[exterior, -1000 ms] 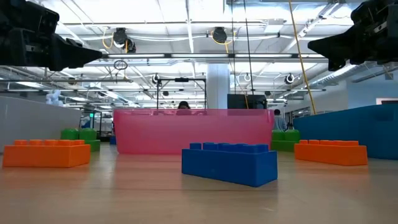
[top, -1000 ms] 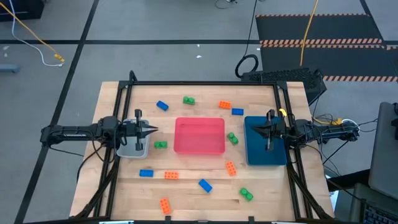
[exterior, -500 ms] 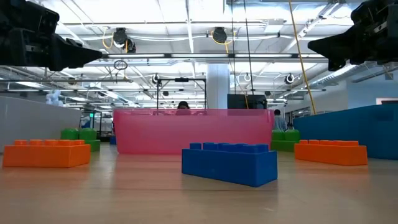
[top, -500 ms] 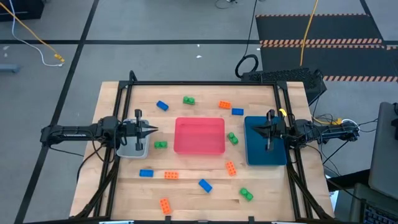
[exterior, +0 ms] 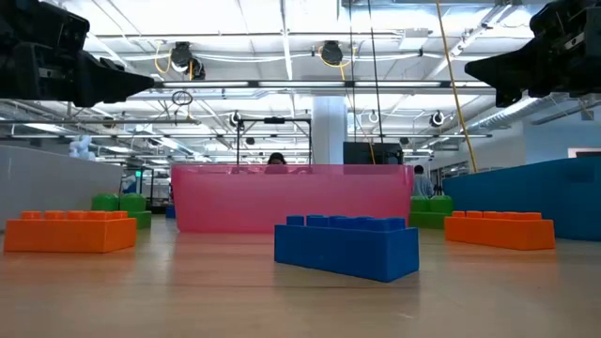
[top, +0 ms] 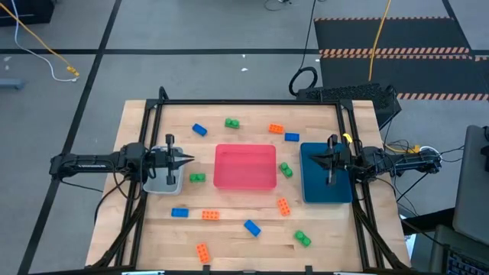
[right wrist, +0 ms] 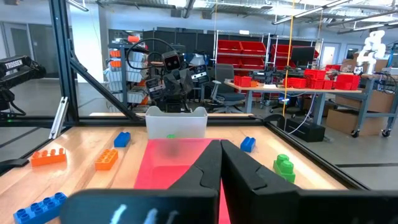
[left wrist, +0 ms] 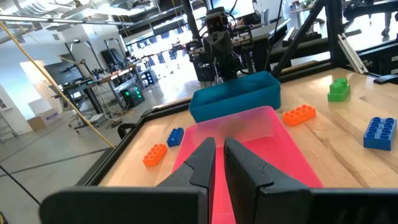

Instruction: Sort & place blocks by color

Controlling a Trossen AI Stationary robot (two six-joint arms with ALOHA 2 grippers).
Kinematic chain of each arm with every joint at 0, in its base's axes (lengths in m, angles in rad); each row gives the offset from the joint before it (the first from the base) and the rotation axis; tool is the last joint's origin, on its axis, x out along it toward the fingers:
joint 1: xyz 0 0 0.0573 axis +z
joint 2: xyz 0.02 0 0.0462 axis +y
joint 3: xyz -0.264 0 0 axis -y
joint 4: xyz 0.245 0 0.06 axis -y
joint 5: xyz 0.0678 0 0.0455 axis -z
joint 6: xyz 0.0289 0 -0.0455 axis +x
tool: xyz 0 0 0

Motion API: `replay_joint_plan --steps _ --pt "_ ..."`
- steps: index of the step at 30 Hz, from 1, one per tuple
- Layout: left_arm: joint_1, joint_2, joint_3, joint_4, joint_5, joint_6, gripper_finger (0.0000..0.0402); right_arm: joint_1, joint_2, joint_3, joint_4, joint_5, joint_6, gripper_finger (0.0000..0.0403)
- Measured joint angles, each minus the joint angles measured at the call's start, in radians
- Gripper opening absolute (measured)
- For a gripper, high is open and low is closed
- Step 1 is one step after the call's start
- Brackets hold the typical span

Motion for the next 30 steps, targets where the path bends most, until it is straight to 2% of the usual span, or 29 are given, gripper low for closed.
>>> replay_joint_plan --steps 8,15,30 --pt "0.0 0.0 0.0 0.0 0.0 0.0 0.0037 0.0 0.0 0.0 0.004 0.0 0.0 0.0" --pt "0.0 0.0 0.0 0.0 0.0 0.0 0.0037 0.0 0.0 0.0 0.077 0.0 0.01 0.0" --pt "0.0 0.0 0.0 0.0 0.0 0.0 0.0037 0.0 0.0 0.0 0.127 -0.002 0.201 0.0"
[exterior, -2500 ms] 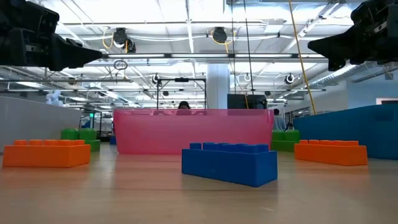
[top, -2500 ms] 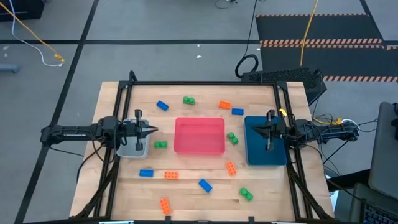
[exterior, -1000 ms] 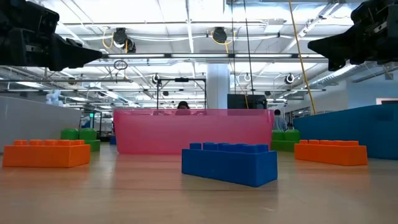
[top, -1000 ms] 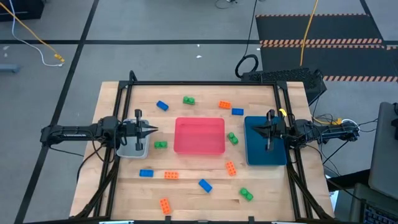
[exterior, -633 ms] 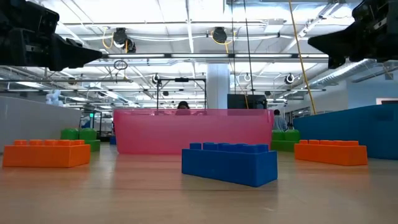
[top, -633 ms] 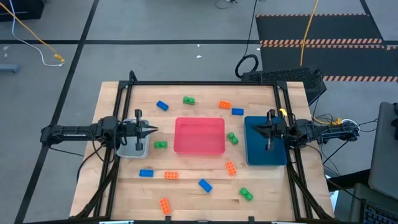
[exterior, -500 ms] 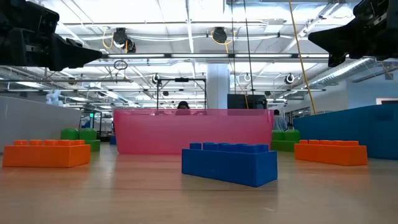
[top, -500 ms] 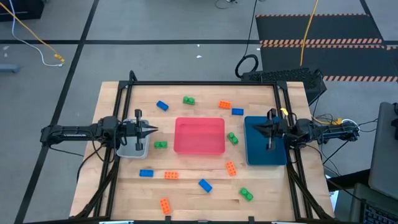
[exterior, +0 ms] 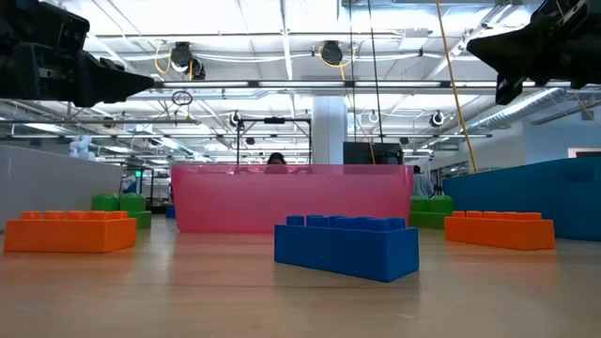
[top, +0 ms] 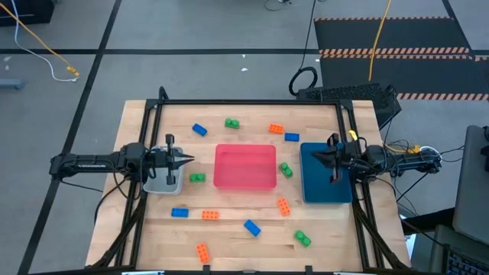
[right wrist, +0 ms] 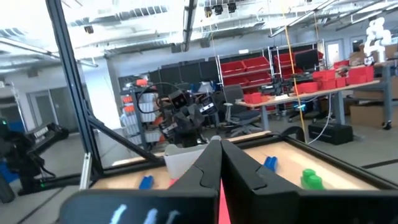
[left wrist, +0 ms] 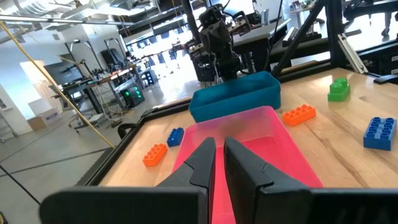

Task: Sort & place blocks by color
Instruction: Put the blue game piece into the red bin

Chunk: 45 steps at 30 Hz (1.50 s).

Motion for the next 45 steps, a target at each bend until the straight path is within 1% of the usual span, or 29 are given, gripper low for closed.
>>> replay_joint_plan --steps 7,9,13,17,20,22,24,26,27,29,32,35,37,41,43,45 --pt "0.0 0.0 0.0 0.0 0.0 0.0 0.0037 0.0 0.0 0.0 0.0 0.001 -0.001 0.0" --pt "0.0 0.0 0.0 0.0 0.0 0.0 0.0037 0.0 0.0 0.0 0.018 0.011 -0.038 0.0" --pt "0.0 0.0 0.0 0.0 0.0 0.0 0.0037 0.0 0.001 0.0 0.029 0.098 -0.148 0.0009" --pt "0.0 0.0 0.0 0.0 0.0 0.0 0.0037 -0.003 0.027 0.0 0.091 0.164 -0.214 0.005" --pt "0.0 0.0 0.0 0.0 0.0 0.0 0.0037 -0.033 0.079 0.002 0.169 0.164 -0.262 0.0097" --pt "0.0 0.0 0.0 0.0 0.0 0.0 0.0037 -0.068 0.129 0.025 0.181 0.177 -0.262 0.0133" --pt "0.0 0.0 0.0 0.0 0.0 0.0 0.0037 -0.106 0.2 0.051 0.153 0.208 -0.239 0.017" --pt "0.0 0.0 0.0 0.0 0.0 0.0 0.0037 -0.148 0.302 0.107 0.153 0.216 -0.237 0.02" --pt "0.0 0.0 0.0 0.0 0.0 0.0 0.0037 -0.172 0.36 0.146 0.159 0.216 -0.242 0.0212" --pt "0.0 0.0 0.0 0.0 0.0 0.0 0.0037 -0.226 0.483 0.236 0.103 0.214 -0.25 0.0227" --pt "0.0 0.0 0.0 0.0 0.0 0.0 0.0037 -0.307 0.685 0.405 -0.062 0.198 -0.26 0.0233" --pt "0.0 0.0 0.0 0.003 0.0 0.0 0.0037 -0.395 0.861 0.585 -0.24 0.127 -0.241 0.0232" --pt "0.0 0.0 0.0 0.003 0.0 0.0 0.0037 -0.452 0.961 0.699 -0.341 0.062 -0.221 0.0232" --pt "0.0 0.0 0.0 0.005 0.0 0.0 0.0037 -0.555 1.157 0.905 -0.622 -0.052 -0.187 0.0235" --pt "0.0 0.0 0.0 0.006 0.0 0.0 0.0037 -0.601 1.248 1.003 -0.766 -0.08 -0.182 0.0235" --pt "0.0 0.0 0.0 0.006 0.0 0.0 0.0037 -0.632 1.334 1.067 -0.893 -0.08 -0.191 0.0235"
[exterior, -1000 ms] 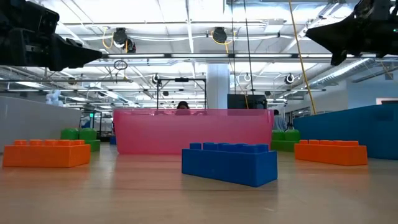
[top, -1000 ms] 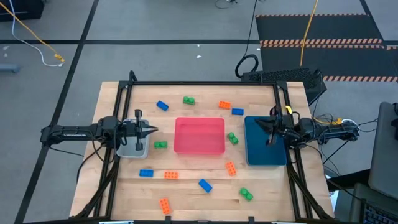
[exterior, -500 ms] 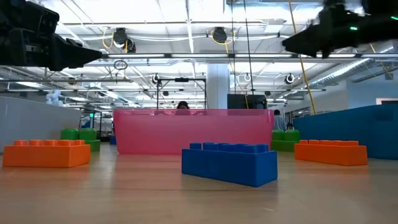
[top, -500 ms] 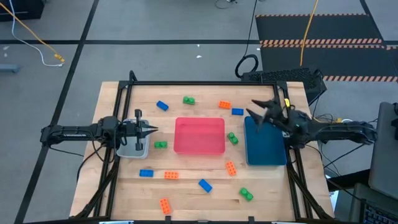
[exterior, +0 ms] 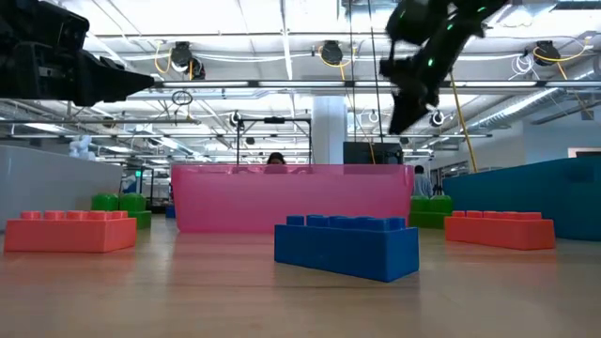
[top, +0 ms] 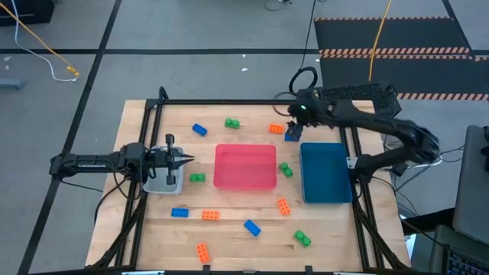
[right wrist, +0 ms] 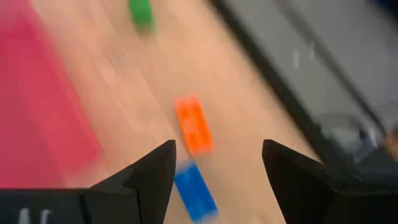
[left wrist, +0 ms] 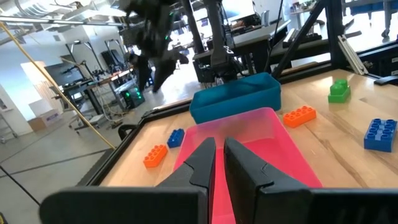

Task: Sort & place blocks by color
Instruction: Put the blue game piece into the red bin

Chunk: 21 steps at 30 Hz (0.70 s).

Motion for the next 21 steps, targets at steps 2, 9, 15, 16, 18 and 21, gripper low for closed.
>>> replay_joint_plan --steps 2,9,15,16,18,21 --pt "0.0 0.0 0.0 0.0 0.0 0.0 0.0037 -0.016 0.068 0.032 -0.059 0.0 -0.009 0.0235" --pt "0.0 0.0 0.0 0.001 0.0 0.0 0.0037 -0.006 0.149 0.012 -0.005 -0.051 -0.165 0.0235" --pt "0.0 0.0 0.0 0.001 0.0 0.0 0.0037 0.015 0.154 -0.008 -0.004 -0.05 -0.227 0.0235" --pt "0.0 0.0 0.0 0.0 0.0 0.0 0.0037 0.016 0.154 -0.009 -0.005 -0.051 -0.229 0.0235" --pt "0.0 0.0 0.0 0.002 0.0 0.0 0.0037 0.016 0.16 -0.015 -0.004 -0.052 -0.225 0.0235" --pt "0.0 0.0 0.0 0.001 0.0 0.0 0.0037 0.006 0.189 -0.031 -0.017 -0.062 -0.203 0.0235"
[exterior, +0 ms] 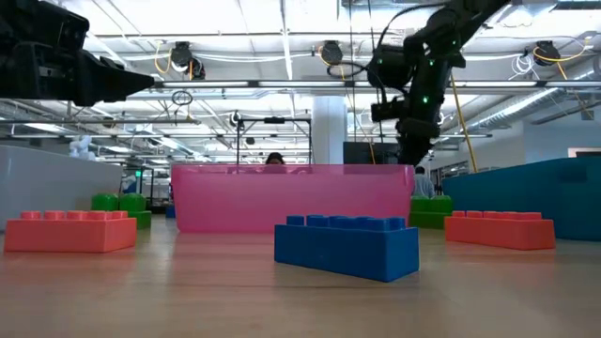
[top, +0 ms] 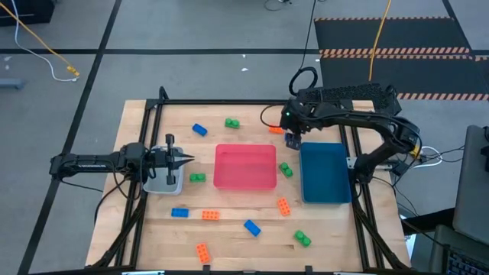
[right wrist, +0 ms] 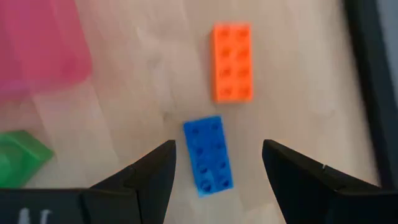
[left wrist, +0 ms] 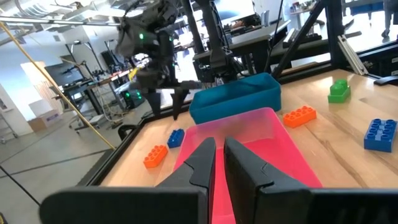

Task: Sort & place blocks by color
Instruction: Put the blue game piece into the red bin

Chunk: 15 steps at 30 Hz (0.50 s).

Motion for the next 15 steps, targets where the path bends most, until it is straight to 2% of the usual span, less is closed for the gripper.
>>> replay_joint_plan --steps 3,15 --pt "0.0 0.0 0.0 -0.001 0.0 0.0 0.0037 -0.018 0.035 -0.016 0.017 -0.039 0.01 0.0235" --pt "0.0 0.0 0.0 0.0 0.0 0.0 0.0037 -0.061 0.151 -0.019 0.04 -0.04 -0.059 0.0235"
